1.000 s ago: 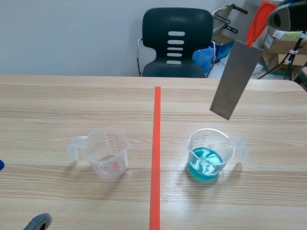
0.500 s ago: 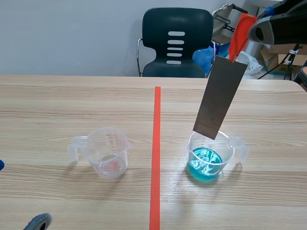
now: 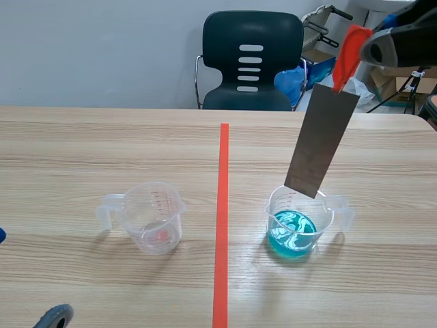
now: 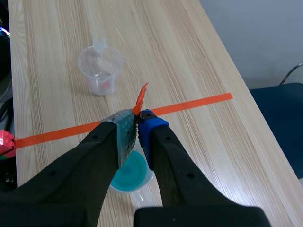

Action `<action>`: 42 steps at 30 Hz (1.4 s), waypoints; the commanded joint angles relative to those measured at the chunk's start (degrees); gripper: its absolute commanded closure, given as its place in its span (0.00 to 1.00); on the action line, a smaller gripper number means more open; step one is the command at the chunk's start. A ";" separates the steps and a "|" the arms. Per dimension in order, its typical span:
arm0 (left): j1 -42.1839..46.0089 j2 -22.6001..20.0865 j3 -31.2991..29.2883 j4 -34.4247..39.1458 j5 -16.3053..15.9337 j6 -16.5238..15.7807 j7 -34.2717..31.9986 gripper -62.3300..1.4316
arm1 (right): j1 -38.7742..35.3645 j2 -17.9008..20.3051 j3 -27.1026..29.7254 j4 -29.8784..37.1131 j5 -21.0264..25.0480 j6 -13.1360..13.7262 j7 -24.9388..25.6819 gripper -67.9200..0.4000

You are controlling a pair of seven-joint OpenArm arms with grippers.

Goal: Do the redox reaction experiment

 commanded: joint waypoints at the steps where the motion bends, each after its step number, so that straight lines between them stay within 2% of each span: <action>1: -0.15 0.15 -0.11 0.76 -0.22 0.11 -0.81 0.00 | 1.29 1.40 0.59 -0.17 0.42 0.44 1.25 0.98; 42: -0.15 0.15 -0.11 0.76 -0.22 0.11 -0.81 0.00 | 1.27 1.92 0.59 -0.17 0.42 0.44 0.55 0.98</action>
